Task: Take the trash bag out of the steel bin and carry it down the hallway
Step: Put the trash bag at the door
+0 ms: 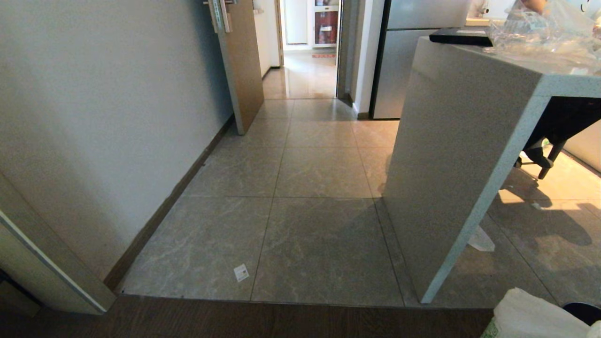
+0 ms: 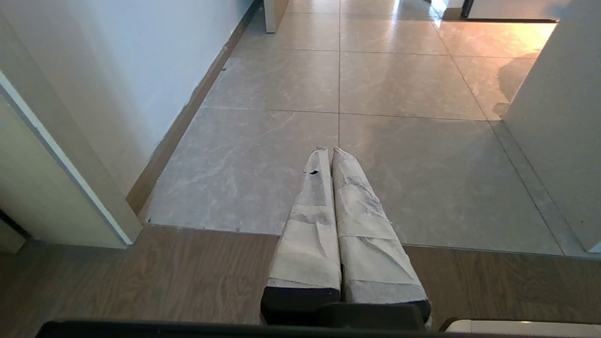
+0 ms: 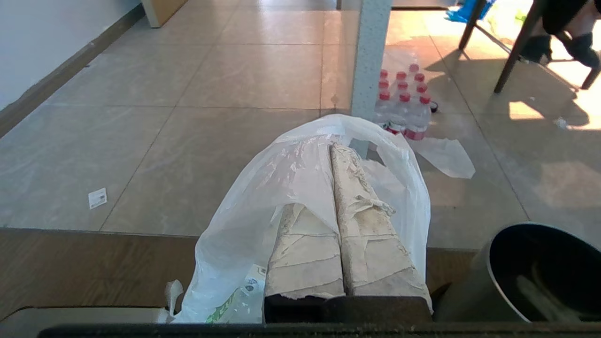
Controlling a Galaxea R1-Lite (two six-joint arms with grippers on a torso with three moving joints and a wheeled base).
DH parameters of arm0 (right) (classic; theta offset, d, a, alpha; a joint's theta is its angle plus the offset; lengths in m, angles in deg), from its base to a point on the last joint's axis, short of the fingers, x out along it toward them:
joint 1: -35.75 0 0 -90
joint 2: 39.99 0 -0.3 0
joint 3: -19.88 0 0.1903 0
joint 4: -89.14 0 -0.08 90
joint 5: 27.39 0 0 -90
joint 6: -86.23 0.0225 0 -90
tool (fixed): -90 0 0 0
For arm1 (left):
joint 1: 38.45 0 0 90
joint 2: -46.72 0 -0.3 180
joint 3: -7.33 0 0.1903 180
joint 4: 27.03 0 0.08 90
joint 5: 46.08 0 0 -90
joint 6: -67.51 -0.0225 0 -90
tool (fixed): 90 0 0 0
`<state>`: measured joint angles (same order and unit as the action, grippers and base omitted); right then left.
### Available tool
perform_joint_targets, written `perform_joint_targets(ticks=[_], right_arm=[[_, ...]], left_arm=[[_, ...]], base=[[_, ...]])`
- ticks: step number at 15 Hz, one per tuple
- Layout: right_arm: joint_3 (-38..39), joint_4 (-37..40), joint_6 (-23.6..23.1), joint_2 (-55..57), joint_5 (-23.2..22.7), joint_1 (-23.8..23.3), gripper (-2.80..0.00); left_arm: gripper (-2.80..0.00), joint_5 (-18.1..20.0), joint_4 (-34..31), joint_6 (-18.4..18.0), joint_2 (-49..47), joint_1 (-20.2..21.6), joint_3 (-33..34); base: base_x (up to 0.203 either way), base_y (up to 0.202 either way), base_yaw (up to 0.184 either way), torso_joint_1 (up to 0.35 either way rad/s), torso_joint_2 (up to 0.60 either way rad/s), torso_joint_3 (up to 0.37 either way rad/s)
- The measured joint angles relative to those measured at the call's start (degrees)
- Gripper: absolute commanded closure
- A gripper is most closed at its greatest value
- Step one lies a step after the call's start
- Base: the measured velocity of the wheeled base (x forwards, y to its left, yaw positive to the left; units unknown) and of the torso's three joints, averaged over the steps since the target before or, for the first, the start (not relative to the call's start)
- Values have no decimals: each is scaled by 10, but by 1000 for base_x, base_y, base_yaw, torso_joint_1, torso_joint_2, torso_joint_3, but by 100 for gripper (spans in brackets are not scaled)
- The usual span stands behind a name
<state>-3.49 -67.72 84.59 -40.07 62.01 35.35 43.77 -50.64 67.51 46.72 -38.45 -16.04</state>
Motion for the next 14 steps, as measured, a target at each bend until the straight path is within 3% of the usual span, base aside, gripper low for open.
perform_joint_targets(ticks=[14], right_arm=[[0,0,0,0,0,0,0]], left_arm=[[0,0,0,0,0,0,0]], base=[[0,0,0,0,0,0]])
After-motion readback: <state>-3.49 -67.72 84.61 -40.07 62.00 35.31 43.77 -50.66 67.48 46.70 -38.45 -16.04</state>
